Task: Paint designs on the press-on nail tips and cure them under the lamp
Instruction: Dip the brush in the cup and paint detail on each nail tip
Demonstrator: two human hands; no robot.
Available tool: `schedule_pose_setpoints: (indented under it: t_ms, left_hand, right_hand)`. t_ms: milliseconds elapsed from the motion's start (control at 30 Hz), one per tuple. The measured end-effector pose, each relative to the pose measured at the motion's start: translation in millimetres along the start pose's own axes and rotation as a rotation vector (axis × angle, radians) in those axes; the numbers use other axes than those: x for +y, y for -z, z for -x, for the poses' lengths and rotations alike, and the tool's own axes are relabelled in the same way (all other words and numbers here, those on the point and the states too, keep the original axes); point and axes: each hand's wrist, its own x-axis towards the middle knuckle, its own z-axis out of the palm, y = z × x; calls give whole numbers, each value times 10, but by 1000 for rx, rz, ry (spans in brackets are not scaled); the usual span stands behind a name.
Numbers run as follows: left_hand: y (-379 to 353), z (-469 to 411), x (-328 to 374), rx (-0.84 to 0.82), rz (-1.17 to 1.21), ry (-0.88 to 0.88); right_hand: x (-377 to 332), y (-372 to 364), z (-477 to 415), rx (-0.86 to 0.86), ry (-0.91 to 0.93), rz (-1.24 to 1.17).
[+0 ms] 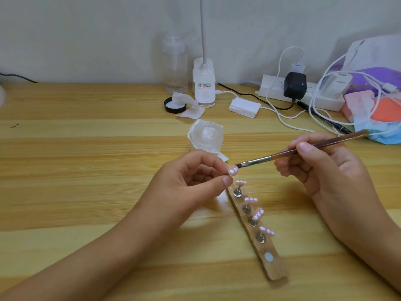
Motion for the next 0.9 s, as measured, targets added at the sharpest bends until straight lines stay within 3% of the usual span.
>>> schedule_pose_setpoints:
  t_ms: [333, 633, 800, 900]
  left_hand:
    - [16, 1, -38, 3, -83, -31]
    - [-4, -2, -15, 61, 32, -37]
    - [-62, 140, 59, 57, -75, -269]
    - [-144, 251, 96, -14, -343, -501]
  right_hand:
    - [-49, -17, 18, -84, 40, -61]
    - [-69, -21, -17, 21, -26, -129]
    - [-87, -24, -23, 44, -46, -167]
    - [-86, -2, -33, 76, -53, -177]
